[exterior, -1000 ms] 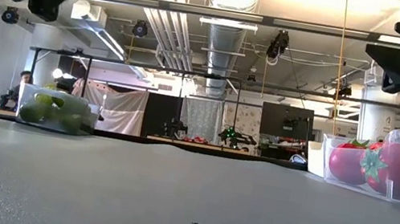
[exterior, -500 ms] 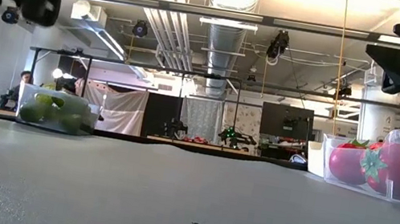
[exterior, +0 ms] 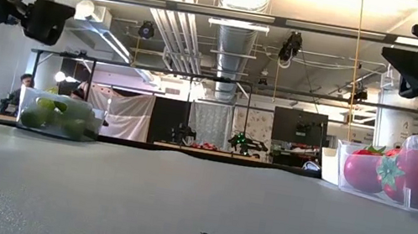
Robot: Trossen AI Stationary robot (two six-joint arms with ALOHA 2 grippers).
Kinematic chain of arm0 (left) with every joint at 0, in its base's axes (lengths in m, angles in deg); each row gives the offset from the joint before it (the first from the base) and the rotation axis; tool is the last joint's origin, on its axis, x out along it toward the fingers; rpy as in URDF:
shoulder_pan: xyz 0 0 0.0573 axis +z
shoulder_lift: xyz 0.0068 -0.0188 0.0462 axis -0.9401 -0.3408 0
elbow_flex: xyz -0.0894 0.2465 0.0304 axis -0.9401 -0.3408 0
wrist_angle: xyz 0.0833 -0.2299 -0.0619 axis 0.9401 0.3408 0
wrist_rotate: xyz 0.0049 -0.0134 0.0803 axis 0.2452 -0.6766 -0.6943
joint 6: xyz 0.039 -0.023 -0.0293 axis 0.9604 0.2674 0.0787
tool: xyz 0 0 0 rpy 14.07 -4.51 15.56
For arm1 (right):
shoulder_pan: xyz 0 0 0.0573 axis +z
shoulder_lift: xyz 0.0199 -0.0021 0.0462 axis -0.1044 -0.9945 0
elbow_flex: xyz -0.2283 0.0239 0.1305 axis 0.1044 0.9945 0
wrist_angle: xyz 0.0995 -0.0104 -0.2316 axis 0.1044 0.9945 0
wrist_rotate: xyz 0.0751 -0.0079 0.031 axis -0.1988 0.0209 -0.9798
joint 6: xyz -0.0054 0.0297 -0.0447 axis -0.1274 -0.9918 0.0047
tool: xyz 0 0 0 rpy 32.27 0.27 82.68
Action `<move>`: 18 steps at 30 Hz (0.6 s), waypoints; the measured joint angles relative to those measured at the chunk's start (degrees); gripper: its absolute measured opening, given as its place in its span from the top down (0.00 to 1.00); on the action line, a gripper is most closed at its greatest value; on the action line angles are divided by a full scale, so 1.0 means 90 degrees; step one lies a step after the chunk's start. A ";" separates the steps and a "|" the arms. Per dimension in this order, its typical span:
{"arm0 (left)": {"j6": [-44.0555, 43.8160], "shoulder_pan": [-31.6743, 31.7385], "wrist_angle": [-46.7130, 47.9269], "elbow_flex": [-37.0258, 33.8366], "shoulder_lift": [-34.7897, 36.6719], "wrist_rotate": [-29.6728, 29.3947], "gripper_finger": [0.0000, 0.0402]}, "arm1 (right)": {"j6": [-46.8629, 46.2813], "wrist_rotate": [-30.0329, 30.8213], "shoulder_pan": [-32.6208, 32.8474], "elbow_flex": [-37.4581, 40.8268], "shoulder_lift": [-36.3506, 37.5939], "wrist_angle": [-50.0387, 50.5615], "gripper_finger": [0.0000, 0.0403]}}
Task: Sort produce into baskets
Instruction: Return to Home Position
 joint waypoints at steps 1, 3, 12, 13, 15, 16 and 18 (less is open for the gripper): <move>-0.0046 0.0000 0.0000 0.0000 -0.0058 0.0000 0.37 | 0.0005 0.0000 0.0000 0.0000 0.0000 0.0000 0.34; -0.0275 0.0000 0.0000 0.0000 -0.0167 0.0000 0.37 | 0.0006 0.0000 0.0000 0.0000 0.0000 0.0000 0.34; -0.0357 0.0000 -0.0015 0.0000 -0.0486 -0.0027 0.37 | 0.0008 0.0000 0.0000 0.0002 0.0000 0.0000 0.37; -0.0357 0.0000 -0.0017 0.0000 -0.0512 -0.0027 0.37 | 0.0004 0.0000 0.0000 0.0002 0.0000 0.0000 0.37; -0.0357 0.0000 -0.0022 -0.0002 -0.0554 -0.0029 0.37 | 0.0002 0.0000 0.0000 0.0002 0.0000 0.0000 0.38; -0.0357 0.0000 -0.0024 -0.0002 -0.0577 -0.0032 0.37 | 0.0008 0.0000 0.0000 0.0002 0.0000 0.0000 0.38; -0.0357 0.0000 -0.0024 -0.0002 -0.0611 -0.0032 0.37 | 0.0001 0.0000 0.0000 0.0002 0.0000 0.0000 0.37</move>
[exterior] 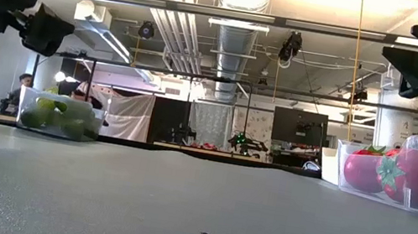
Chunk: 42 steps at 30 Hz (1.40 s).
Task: Sort produce into baskets
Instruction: Return to Home Position
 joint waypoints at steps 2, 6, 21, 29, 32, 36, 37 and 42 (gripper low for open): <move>0.0000 0.0000 -0.0002 0.0000 -0.0038 -0.0002 0.37 | 0.0001 0.0000 0.0000 0.0000 0.0000 0.0000 0.37; 0.0000 0.0000 -0.0007 0.0000 -0.0101 -0.0005 0.37 | -0.0002 0.0000 0.0000 0.0000 0.0000 0.0000 0.35; 0.0000 0.0000 -0.0017 -0.0002 -0.0200 -0.0010 0.37 | -0.0139 0.0161 0.0000 -0.0024 0.0015 0.0008 0.36; -0.0002 0.0000 0.0002 0.0016 -0.0273 -0.0012 0.37 | -0.0933 0.0009 -0.0145 -0.0053 0.0125 0.0009 0.38; -0.0002 0.0000 0.0007 0.0074 -0.0303 -0.0012 0.37 | -0.0948 -0.0005 -0.0485 -0.0061 0.0165 -0.0011 0.37; -0.0002 0.0000 -0.0002 0.0158 -0.0334 -0.0015 0.37 | -0.0953 -0.0011 -0.0862 -0.0063 0.0161 0.0007 0.36; 0.0000 0.0000 -0.0002 0.0164 -0.0334 -0.0015 0.37 | -0.0954 -0.0007 -0.0965 -0.0063 0.0165 -0.0001 0.35; -0.0002 0.0000 -0.0022 0.0175 -0.0336 -0.0014 0.37 | -0.0985 -0.1814 -0.1297 -0.0083 0.0170 -0.0297 0.34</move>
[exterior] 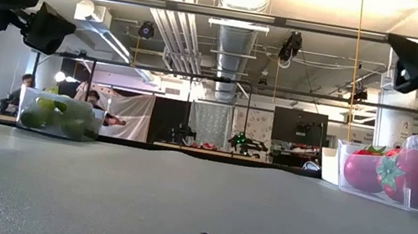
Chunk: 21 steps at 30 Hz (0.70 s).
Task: Sort produce into baskets
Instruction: Return to Home Position
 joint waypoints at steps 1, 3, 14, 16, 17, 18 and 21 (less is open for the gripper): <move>0.0000 0.0000 -0.0002 0.0000 0.0000 0.0002 0.37 | 0.0020 -0.0316 -0.0035 0.0000 0.0000 0.0044 0.34; 0.0002 0.0000 -0.0002 0.0000 0.0000 0.0002 0.37 | 0.0293 -0.0728 -0.0041 0.0000 0.0000 0.0252 0.33; 0.0001 0.0000 -0.0001 0.0000 -0.0015 0.0002 0.37 | 0.0400 -0.0465 -0.0700 -0.0017 -0.0037 0.1145 0.34; 0.0002 0.0000 -0.0002 0.0000 -0.0014 0.0004 0.37 | 0.0357 -0.0351 -0.0704 -0.0017 -0.0166 0.1152 0.35; 0.0002 -0.0002 0.0001 0.0000 -0.0015 0.0004 0.37 | 0.0379 -0.0347 -0.0704 -0.0017 -0.0206 0.1154 0.35; 0.0000 -0.0002 0.0001 0.0000 -0.0015 0.0004 0.37 | 0.0434 -0.0352 -0.0704 -0.0017 -0.0251 0.1157 0.35; 0.0000 -0.0002 0.0000 0.0000 -0.0019 0.0004 0.37 | 0.0601 -0.0352 -0.0704 -0.0017 -0.0325 0.1164 0.36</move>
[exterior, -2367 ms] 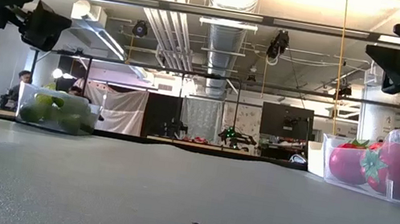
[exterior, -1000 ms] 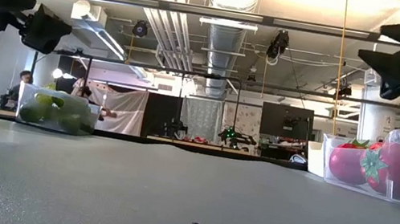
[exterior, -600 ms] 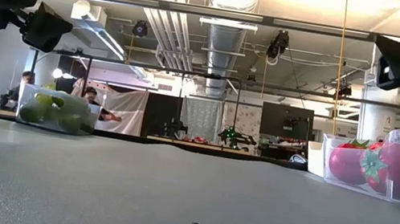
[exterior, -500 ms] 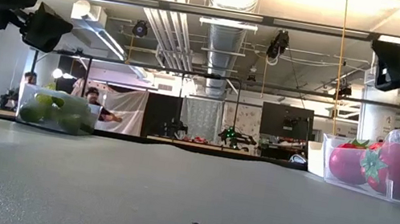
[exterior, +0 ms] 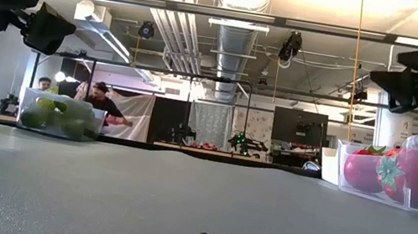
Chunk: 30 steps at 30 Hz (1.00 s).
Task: Sort produce into baskets
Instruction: Return to Home Position
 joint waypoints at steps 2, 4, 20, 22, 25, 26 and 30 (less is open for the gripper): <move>0.0000 -0.0001 -0.0006 0.0000 -0.0005 0.0000 0.37 | 0.0004 0.0000 0.0000 0.0000 -0.0018 0.0004 0.36; 0.0000 -0.0001 -0.0002 0.0000 -0.0007 0.0000 0.37 | -0.0045 0.0000 0.0000 0.0000 -0.0014 0.0005 0.35; 0.0001 0.0000 -0.0002 0.0007 -0.0007 0.0001 0.37 | -0.0568 0.0000 -0.0002 0.0000 -0.0013 0.0017 0.35; 0.0001 0.0000 -0.0002 0.0007 -0.0007 0.0002 0.37 | -0.0563 0.0007 -0.0002 0.0007 0.0070 0.0015 0.35; 0.0000 -0.0001 -0.0002 0.0010 -0.0007 0.0002 0.37 | -0.0572 0.0010 -0.0002 0.0007 0.0213 0.0018 0.36; 0.0002 0.0002 -0.0002 0.0010 -0.0007 0.0002 0.37 | -0.0567 0.0009 -0.0002 0.0007 0.0282 0.0023 0.36; 0.0000 0.0001 0.0000 0.0010 -0.0008 0.0002 0.37 | -0.0570 0.0007 0.0002 0.0012 0.0325 0.0022 0.37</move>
